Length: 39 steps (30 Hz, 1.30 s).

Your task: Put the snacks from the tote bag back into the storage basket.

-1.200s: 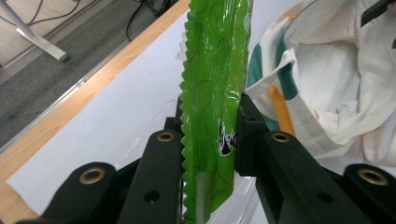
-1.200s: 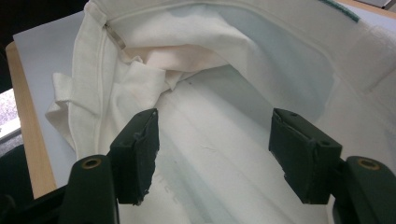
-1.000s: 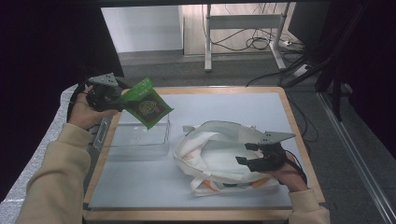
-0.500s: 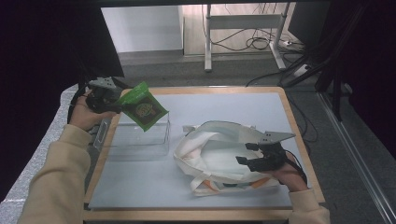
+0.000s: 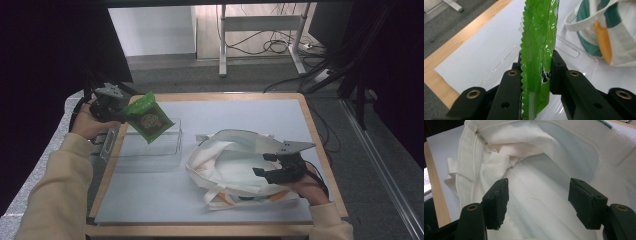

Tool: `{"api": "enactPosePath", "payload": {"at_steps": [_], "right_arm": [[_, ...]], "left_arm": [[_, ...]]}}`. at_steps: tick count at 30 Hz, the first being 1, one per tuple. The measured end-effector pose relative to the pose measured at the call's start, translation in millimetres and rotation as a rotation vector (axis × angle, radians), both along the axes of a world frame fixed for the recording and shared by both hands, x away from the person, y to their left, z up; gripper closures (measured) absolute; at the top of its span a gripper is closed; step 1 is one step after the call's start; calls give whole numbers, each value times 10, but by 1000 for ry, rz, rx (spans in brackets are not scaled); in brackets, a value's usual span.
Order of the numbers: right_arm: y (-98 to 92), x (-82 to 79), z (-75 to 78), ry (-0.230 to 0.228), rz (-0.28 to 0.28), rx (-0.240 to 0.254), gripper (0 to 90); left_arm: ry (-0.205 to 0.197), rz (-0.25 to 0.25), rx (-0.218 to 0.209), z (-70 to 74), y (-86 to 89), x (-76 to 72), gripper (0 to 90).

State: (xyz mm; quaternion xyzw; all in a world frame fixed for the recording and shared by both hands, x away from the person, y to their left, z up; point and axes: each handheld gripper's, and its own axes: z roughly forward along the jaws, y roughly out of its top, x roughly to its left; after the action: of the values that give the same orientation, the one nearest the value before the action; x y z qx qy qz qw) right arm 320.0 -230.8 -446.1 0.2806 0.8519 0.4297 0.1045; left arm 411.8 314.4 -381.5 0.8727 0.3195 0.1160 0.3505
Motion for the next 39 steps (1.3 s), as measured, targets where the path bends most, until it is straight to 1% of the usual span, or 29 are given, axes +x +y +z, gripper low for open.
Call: {"api": "enactPosePath", "payload": {"at_steps": [1, 2, 5, 6, 7, 11, 15, 16, 17, 22, 24, 25, 26, 28, 30, 32, 33, 35, 38, 39], "right_arm": [[0, 0, 0, 0, 0, 0, 330], [-2, 1, 1, 0, -1, 1, 330], [-6, 4, 0, 0, -1, 2, 330], [-8, 6, -4, 0, -3, 1, 330], [-9, 6, -5, 4, -5, 0, 330], [-10, 11, -14, 5, -5, -1, 329], [-10, 13, -17, 5, -5, -2, 329], [-11, 14, -17, 5, -5, -2, 329], [-11, 14, -17, 5, -5, -2, 329], [-10, 16, -18, 5, -6, -5, 329], [-8, 18, -21, 6, -5, -7, 328], [-9, 20, -23, 6, -5, -7, 327], [-12, 23, -25, 7, -6, -8, 326], [-15, 24, -26, 8, -7, -7, 326], [-16, 25, -26, 8, -7, -7, 326], [-17, 26, -26, 6, -7, -6, 326], [-15, 27, -28, 9, -8, -8, 325], [-13, 28, -29, 9, -8, -9, 325], [-11, 25, -29, 6, -6, -12, 324], [-11, 24, -29, 6, -6, -11, 324]], "left_arm": [[0, 0, 0, 0, 0, 0, 759], [9, -11, 10, -30, -13, 24, 759], [17, -21, 22, -58, -38, 49, 759], [27, -33, 34, -90, -69, 77, 758], [27, -33, 34, -90, -69, 77, 759], [53, -57, 60, -168, -127, 134, 758], [74, -70, 94, -240, -182, 180, 758], [86, -76, 111, -279, -211, 208, 758], [86, -76, 111, -279, -211, 208, 758], [113, -97, 140, -387, -311, 289, 756], [116, -110, 163, -425, -356, 330, 753], [115, -106, 163, -440, -380, 346, 752], [106, -108, 161, -433, -412, 383, 752], [102, -109, 162, -424, -429, 399, 751], [91, -109, 179, -414, -474, 425, 751], [67, -105, 196, -412, -523, 453, 743], [48, -99, 206, -414, -547, 467, 720], [21, -83, 214, -425, -589, 496, 709], [-14, -61, 238, -464, -631, 537, 661], [-24, -51, 238, -481, -635, 550, 641]]}}
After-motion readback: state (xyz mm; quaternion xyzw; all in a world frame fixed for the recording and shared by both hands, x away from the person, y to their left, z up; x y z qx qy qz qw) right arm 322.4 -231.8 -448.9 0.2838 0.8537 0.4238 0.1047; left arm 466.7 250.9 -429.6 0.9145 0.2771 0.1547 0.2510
